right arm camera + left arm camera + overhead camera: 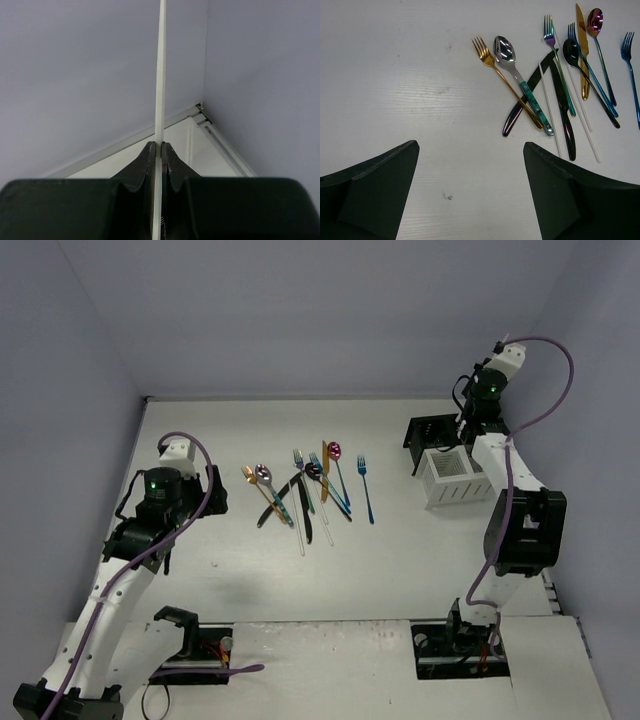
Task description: Sort the eating utensils into containers
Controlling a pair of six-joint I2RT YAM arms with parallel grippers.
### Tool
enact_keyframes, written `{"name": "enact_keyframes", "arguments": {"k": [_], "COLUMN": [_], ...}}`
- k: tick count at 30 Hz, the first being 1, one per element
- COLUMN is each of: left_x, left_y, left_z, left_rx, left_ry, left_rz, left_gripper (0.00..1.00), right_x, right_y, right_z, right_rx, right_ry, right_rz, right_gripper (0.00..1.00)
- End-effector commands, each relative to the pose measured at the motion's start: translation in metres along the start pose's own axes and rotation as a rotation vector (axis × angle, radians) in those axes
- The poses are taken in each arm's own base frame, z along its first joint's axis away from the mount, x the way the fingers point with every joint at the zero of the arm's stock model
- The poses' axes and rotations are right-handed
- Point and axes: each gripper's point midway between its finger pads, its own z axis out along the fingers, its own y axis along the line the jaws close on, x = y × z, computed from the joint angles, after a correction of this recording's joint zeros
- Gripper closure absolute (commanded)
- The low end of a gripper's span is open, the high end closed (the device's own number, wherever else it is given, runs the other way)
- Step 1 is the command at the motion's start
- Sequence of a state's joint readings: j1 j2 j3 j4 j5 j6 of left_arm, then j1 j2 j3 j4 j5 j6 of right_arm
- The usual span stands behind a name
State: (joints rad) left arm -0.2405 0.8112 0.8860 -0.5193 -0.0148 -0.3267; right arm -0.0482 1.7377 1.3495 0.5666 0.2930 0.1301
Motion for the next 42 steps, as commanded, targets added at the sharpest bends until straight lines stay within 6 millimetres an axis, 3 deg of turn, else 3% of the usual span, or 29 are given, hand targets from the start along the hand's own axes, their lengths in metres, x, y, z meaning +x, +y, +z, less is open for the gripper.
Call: {"name": "enact_keyframes", "arguments": {"k": [1,8,14,18,22,24,28,29,32,38,42], "left_x": [-0.015,-0.016,-0.016,-0.017,-0.018,-0.019,-0.020,-0.021,-0.022,-0.020,-0.020], "left_y": [0.000,0.002,0.002,0.002,0.003,0.002,0.001,0.001,0.001,0.001,0.001], "left_z": [0.000,0.001,0.001,-0.001,-0.003,-0.004,-0.006,-0.007,-0.009,-0.008,-0.007], "left_rx": [-0.008,-0.015,-0.013,-0.012,-0.012,-0.009,-0.001,0.000,-0.001,0.001,0.001], "left_ry": [-0.054,-0.056,-0.053,-0.059,-0.069,-0.073,-0.082,-0.086,-0.095,-0.085,-0.082], "left_rz": [-0.021,-0.026,-0.028,-0.027,-0.030,-0.030,-0.033,-0.033,-0.035,-0.035,-0.033], "left_gripper": [0.17,0.17,0.17,0.17,0.17,0.17,0.17,0.17,0.17,0.17,0.17], "right_x": [-0.049,-0.004,0.024,0.032,0.025,0.013,-0.014,-0.013,-0.011,0.052,0.118], "right_y": [-0.014,-0.027,-0.027,-0.020,-0.017,-0.010,0.019,0.021,0.063,0.143,0.190], "right_z": [0.015,0.029,0.031,0.027,0.016,0.008,-0.021,-0.027,-0.067,-0.151,-0.217], "right_rx": [0.042,0.064,0.051,0.025,0.006,-0.012,-0.064,-0.065,-0.138,-0.364,-0.550], "right_ry": [-0.180,-0.099,-0.036,0.001,0.003,-0.004,0.012,0.038,0.108,0.379,0.599], "right_rz": [0.035,-0.002,-0.019,-0.028,-0.017,-0.013,-0.010,-0.021,-0.067,-0.146,-0.281], "right_gripper": [1.00,1.00,0.92,0.85,0.74,0.71,0.70,0.70,0.65,0.60,0.59]}}
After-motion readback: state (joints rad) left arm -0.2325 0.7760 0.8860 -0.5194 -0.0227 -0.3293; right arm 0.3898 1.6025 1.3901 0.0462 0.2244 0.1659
